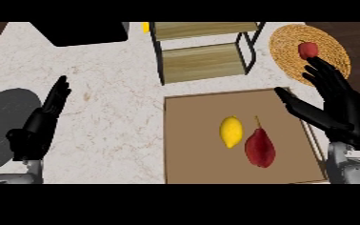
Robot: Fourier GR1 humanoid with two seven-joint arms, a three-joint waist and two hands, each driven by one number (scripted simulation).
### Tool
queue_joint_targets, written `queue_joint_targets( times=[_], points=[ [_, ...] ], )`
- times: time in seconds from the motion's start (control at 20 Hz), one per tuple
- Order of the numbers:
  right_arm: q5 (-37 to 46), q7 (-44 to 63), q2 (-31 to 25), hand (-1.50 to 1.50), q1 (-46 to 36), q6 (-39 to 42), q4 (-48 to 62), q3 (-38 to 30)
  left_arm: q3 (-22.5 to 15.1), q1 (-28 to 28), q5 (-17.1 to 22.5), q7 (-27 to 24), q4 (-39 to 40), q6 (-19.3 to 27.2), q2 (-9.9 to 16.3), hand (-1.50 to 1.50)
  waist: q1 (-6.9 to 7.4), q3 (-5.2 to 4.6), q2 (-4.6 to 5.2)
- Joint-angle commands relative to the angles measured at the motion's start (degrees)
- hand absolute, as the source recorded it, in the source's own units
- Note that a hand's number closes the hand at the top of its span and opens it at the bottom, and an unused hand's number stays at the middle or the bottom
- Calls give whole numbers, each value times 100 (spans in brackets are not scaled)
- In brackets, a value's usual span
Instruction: Pick the lemon from the tray and place it in the tiered shelf
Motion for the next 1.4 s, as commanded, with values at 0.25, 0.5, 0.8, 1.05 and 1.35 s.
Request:
queue_joint_targets(
  times=[0.25,0.5,0.8,1.05,1.35],
  points=[
    [1952,-587,901,-150,1575,-3326,228,-639,-514,-288,-27,370,-88,116,-622,0,243,9,-46],
    [1590,-1533,1493,-150,3176,-3006,-1616,66,-873,-337,-316,471,-70,194,-908,0,446,11,-59],
    [3110,540,639,-150,3287,-2179,-1739,994,-687,-877,-222,719,43,-4,-812,0,644,-12,-1],
    [4123,2705,202,-150,2594,-1163,-2398,676,-965,-817,-516,490,196,204,-1141,0,725,-19,28],
    [4865,4488,-126,-150,2458,585,-2992,1385,-824,-1042,-438,674,224,128,-1066,0,790,-33,38]
  ],
)
